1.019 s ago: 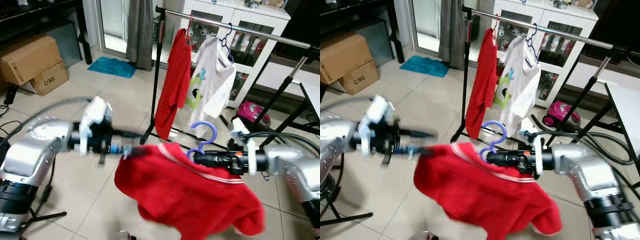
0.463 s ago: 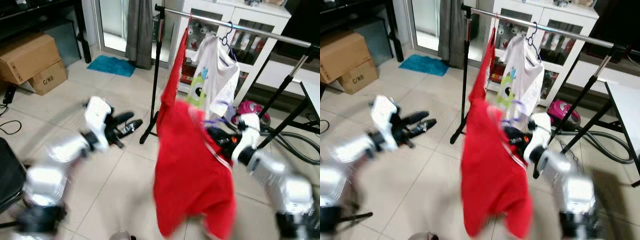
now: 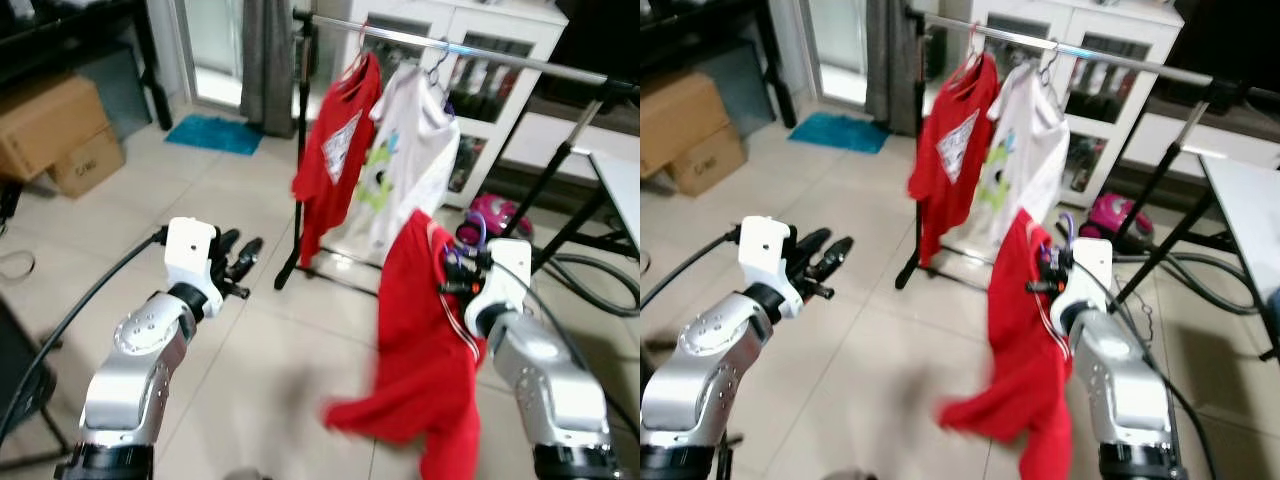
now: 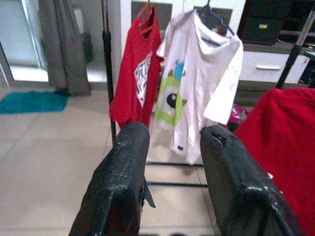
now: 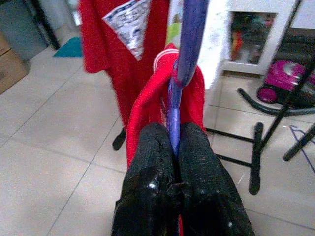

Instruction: Hang hanger

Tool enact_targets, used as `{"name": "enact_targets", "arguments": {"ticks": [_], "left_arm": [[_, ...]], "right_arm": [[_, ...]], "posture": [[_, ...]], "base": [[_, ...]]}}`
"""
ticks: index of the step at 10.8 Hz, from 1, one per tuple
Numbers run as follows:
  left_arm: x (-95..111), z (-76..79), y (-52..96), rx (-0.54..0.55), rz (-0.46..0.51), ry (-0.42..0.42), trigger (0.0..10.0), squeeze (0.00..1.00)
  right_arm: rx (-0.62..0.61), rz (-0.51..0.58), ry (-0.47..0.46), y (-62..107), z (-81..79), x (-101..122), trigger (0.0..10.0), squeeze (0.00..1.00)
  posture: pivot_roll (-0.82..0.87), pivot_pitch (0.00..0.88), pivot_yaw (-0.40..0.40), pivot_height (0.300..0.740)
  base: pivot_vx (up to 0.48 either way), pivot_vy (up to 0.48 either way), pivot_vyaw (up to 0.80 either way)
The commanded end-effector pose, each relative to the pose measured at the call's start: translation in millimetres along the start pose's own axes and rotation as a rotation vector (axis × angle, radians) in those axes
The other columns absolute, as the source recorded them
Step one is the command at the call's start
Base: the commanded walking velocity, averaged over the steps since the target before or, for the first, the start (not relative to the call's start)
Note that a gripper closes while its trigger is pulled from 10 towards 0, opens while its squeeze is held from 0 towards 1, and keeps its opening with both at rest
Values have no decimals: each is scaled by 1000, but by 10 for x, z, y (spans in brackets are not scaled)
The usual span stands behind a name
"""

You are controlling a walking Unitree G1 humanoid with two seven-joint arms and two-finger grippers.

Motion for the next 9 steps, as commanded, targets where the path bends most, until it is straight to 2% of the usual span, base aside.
{"name": "enact_targets", "arguments": {"ticks": [1,3,6,9], "left_arm": [[42,63,-17,-3,15,-7,10000,0],[60,134,-23,10,23,-6,10000,0],[102,104,-2,27,22,-26,10000,0],[173,120,11,12,41,-54,10000,0]], "right_arm": [[-17,65,5,2,37,155,10000,0],[23,64,70,-36,-115,173,10000,0],[73,77,8,-75,-235,180,10000,0],[58,91,-16,-72,-220,200,10000,0]], "posture": [[98,0,-48,740],[111,0,-61,740],[122,0,-68,740],[123,0,-63,740]], "base": [[349,0,0],[351,0,0],[360,0,0],[365,0,-677]]}}
Point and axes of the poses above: a point about 5 cm out from each wrist's last joint towards the gripper, its own y axis pointing back from the gripper into the wrist, its own x axis along the axis of the wrist's last joint, z = x × y, the point moved 6 cm from there along -y, pointing out of the wrist towards the gripper
